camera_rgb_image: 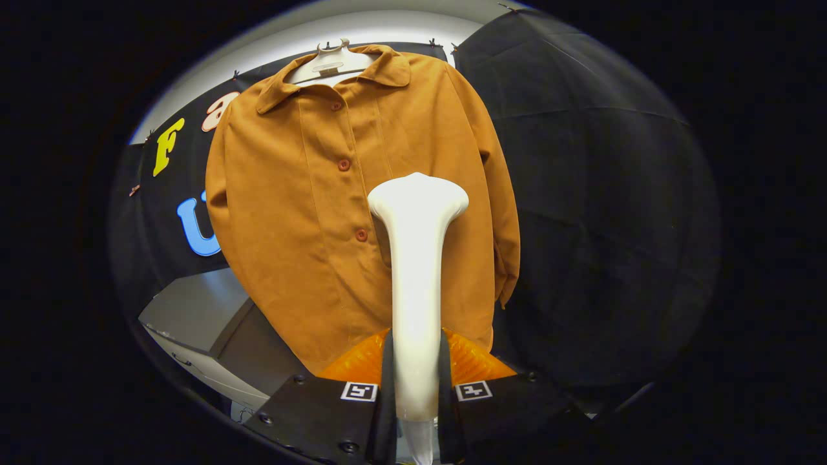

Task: Iron the clothes twice with a garment steamer, once on the left side and once on the right side.

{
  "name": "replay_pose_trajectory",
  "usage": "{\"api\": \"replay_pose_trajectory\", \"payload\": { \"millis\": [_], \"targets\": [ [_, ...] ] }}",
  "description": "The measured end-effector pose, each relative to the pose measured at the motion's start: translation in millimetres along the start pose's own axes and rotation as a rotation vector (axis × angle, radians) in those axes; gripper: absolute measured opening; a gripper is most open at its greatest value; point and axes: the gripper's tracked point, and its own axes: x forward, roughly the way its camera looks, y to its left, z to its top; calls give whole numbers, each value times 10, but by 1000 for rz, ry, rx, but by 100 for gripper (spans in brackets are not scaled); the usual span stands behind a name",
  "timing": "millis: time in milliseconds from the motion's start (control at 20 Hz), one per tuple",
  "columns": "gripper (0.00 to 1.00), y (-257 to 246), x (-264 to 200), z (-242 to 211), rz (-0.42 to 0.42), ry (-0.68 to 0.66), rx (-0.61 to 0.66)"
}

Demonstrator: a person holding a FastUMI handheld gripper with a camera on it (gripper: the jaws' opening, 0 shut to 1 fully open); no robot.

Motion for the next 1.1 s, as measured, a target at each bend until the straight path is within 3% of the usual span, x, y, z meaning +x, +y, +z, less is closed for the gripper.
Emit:
{"api": "replay_pose_trajectory", "payload": {
  "millis": [800, 1100],
  "targets": [
    [29, -470, -101, -1553, -113, 295, 23],
    [29, -471, -404, -1778, -111, 337, 37]
  ]
}}
